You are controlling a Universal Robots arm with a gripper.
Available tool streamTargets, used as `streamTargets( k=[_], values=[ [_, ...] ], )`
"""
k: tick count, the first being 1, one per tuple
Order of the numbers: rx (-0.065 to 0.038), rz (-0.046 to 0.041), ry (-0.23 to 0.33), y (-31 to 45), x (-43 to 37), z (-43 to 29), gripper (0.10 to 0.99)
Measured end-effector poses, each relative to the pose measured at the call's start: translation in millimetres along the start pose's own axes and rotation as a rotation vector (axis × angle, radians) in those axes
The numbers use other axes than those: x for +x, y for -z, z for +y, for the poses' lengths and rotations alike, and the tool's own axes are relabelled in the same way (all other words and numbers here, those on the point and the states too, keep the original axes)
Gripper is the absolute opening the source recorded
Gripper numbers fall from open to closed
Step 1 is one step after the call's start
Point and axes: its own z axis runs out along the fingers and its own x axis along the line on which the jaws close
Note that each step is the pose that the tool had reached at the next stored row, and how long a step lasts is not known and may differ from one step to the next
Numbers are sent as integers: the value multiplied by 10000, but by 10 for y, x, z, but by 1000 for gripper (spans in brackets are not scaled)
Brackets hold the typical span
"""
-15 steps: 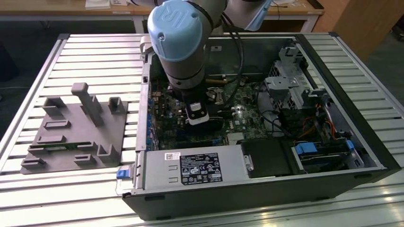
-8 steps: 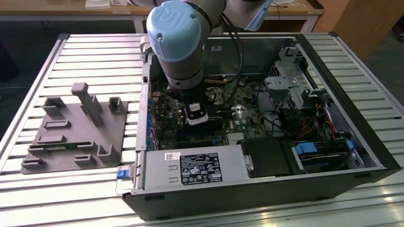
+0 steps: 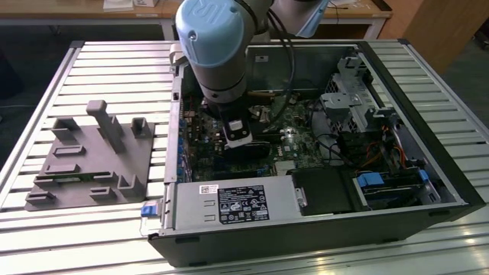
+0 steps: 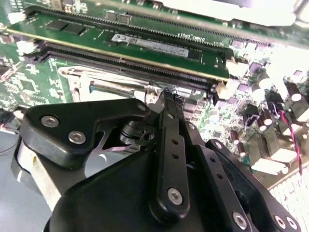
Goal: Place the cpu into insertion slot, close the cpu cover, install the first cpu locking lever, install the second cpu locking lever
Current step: 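Install the second cpu locking lever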
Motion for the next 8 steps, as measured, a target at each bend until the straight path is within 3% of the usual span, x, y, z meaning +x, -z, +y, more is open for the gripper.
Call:
streamTargets(
  k=[3, 8],
  values=[
    [68, -26, 9, 21, -9, 12, 106],
    [456, -182, 15, 14, -86, 41, 106]
  ],
)
